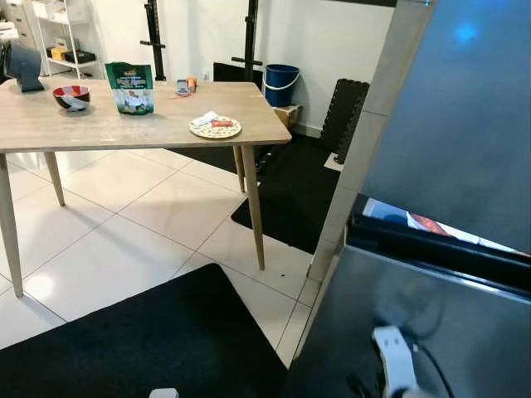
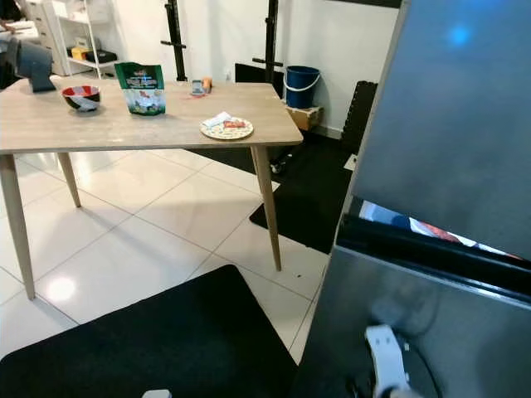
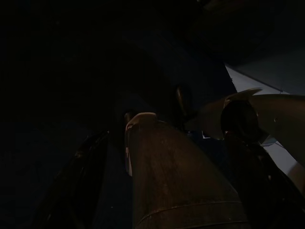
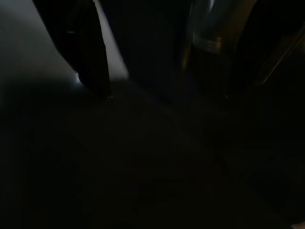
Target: Restocking fridge
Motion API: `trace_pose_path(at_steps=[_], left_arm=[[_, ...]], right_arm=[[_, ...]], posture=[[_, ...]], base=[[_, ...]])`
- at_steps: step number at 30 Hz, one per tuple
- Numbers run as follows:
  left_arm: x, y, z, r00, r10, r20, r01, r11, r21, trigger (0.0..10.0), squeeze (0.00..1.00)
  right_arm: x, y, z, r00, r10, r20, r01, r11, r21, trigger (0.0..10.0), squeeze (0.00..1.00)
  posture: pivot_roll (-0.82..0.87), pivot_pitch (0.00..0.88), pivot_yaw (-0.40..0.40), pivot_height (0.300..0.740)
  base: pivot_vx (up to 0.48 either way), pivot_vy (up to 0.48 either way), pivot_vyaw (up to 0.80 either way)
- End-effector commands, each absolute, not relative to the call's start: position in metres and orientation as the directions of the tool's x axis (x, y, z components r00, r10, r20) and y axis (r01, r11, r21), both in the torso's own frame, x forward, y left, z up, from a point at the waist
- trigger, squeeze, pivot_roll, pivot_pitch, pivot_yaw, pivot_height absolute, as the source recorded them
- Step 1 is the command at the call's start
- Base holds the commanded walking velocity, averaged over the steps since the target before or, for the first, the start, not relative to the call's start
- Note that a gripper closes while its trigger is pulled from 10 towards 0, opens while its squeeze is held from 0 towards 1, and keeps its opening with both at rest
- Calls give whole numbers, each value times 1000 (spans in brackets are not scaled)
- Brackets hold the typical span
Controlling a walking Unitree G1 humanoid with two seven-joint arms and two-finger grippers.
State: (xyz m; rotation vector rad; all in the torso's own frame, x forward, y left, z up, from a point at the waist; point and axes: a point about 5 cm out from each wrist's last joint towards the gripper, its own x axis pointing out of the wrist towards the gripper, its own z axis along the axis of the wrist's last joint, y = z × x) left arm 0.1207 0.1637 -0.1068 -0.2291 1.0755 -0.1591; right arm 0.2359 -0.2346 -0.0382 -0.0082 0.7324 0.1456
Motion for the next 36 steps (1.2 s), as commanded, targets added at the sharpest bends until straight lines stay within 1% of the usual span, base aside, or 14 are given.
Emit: trace_pose_path(at_steps=[1,12,18,19,21,22,23,24,27,28,30,31,34,36], left_arm=[[108,162,-111,423,-247,-872,10,963,-269,10000,0],[108,160,-111,426,-248,-870,7,963,-271,10000,0],[108,160,-111,425,-249,-870,6,962,-272,10000,0],[108,160,-111,424,-249,-871,7,962,-272,10000,0],[108,160,-111,424,-249,-871,9,962,-271,10000,0],[108,160,-111,424,-249,-871,9,962,-271,10000,0],[108,160,-111,424,-250,-871,13,963,-270,10000,0],[108,160,-111,424,-250,-871,13,963,-270,10000,0],[109,159,-111,423,-252,-871,31,964,-264,10000,0],[109,159,-111,423,-252,-871,31,964,-264,10000,0],[110,159,-110,424,-251,-870,39,965,-259,10000,0],[110,159,-110,424,-251,-870,39,965,-259,10000,0],[112,160,-110,426,-247,-871,47,967,-251,10000,0],[112,160,-110,425,-246,-871,52,967,-248,10000,0]], right_arm=[[261,-238,-17,809,124,-575,-137,990,21,10000,0],[288,-227,5,868,130,-480,-143,990,11,10000,0],[279,-221,-5,829,171,-533,-200,980,4,10000,0],[260,-214,-24,747,213,-629,-298,954,-31,10000,0],[250,-213,-33,705,219,-674,-342,938,-52,10000,0],[250,-213,-33,705,219,-674,-342,938,-52,10000,0],[218,-213,-56,599,201,-775,-368,929,-43,10000,0],[218,-213,-56,599,201,-775,-368,929,-43,10000,0],[181,-219,-77,497,143,-856,-312,950,-22,10000,0],[181,-219,-77,497,143,-856,-312,950,-22,10000,0],[151,-225,-90,406,81,-910,-292,955,-45,10000,0],[151,-225,-90,406,81,-910,-292,955,-45,10000,0],[123,-229,-100,315,54,-948,-294,955,-43,10000,0],[119,-229,-101,304,55,-951,-273,961,-31,10000,0]], posture=[[-58,0,-69,740],[-48,0,-74,740],[-48,0,-74,740],[-50,0,-72,740],[-50,0,-72,740],[-50,0,-72,740],[-49,0,-70,740],[-49,0,-70,740],[-49,0,-70,740],[-49,0,-70,740],[-38,0,-69,740],[-38,0,-69,740],[-38,0,-66,740],[-39,0,-65,740]], base=[[0,0,0],[0,0,0],[0,0,0],[0,0,0],[0,0,0],[0,0,0],[0,0,0],[0,0,0],[0,0,0],[0,0,0],[0,0,0],[0,0,0],[0,0,0],[0,0,241]])
